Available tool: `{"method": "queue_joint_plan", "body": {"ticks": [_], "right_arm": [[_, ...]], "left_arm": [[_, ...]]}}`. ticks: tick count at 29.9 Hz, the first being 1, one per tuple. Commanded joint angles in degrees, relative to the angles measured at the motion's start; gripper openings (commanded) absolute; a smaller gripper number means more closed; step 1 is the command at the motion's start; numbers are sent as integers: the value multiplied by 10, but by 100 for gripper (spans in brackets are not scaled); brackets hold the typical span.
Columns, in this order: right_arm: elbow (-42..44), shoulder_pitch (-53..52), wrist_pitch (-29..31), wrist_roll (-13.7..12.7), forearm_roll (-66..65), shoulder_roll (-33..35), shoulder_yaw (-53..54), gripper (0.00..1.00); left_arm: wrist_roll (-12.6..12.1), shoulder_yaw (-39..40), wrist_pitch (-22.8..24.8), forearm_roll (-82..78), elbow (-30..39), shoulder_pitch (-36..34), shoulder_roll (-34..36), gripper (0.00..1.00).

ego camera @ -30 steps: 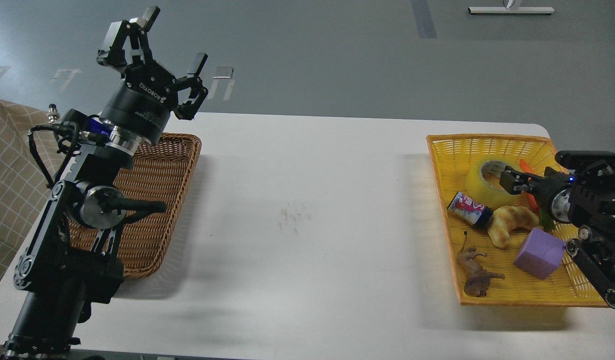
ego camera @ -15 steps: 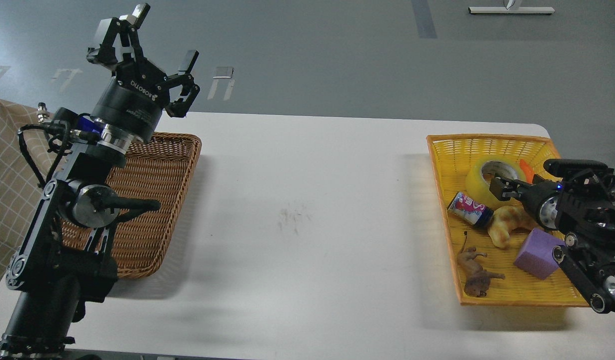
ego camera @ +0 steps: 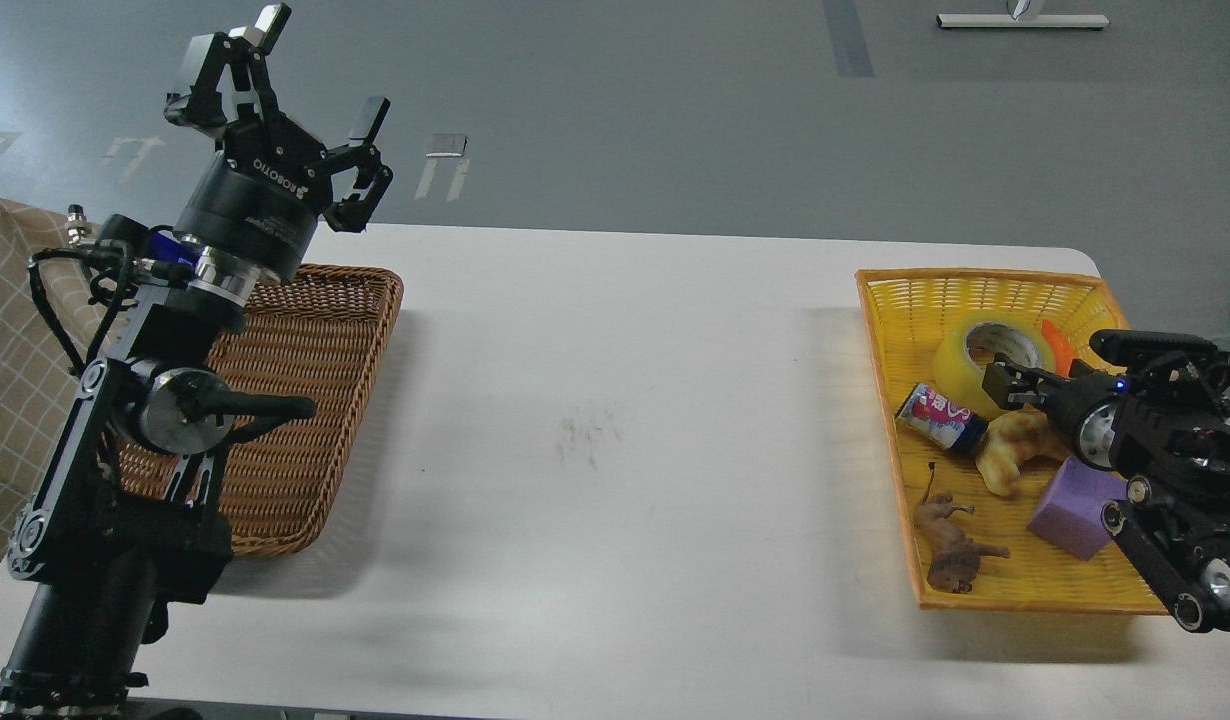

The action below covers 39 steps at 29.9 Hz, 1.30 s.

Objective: Place and transfer tape with both arms
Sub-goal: 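Close the right gripper on the yellow tape roll's rim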

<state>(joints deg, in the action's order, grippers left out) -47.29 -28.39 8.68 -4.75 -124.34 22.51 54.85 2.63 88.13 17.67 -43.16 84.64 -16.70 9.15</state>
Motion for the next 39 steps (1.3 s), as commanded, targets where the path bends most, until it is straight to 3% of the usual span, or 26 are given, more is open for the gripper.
{"method": "queue_joint_plan", "body": {"ticks": [1, 9, 19, 26, 34, 39], "right_arm": [[0, 0, -1, 0, 1, -6, 1, 68], [0, -2, -2, -1, 2, -16, 3, 45], [-4, -4, 3, -1, 16, -16, 5, 42], [-5, 6, 4, -1, 28, -12, 5, 29], [-7, 11, 4, -1, 28, -11, 6, 23], [-5, 11, 6, -3, 28, -9, 7, 12]], "left_arm": [[-1, 7, 0, 0, 0, 0, 3, 99], [0, 11, 0, 1, -1, 3, 8, 99], [0, 10, 1, 1, -8, 2, 8, 98], [0, 10, 1, 1, -8, 3, 8, 99], [0, 10, 3, 1, -8, 3, 9, 99], [0, 11, 2, 1, -8, 5, 9, 99]]}}
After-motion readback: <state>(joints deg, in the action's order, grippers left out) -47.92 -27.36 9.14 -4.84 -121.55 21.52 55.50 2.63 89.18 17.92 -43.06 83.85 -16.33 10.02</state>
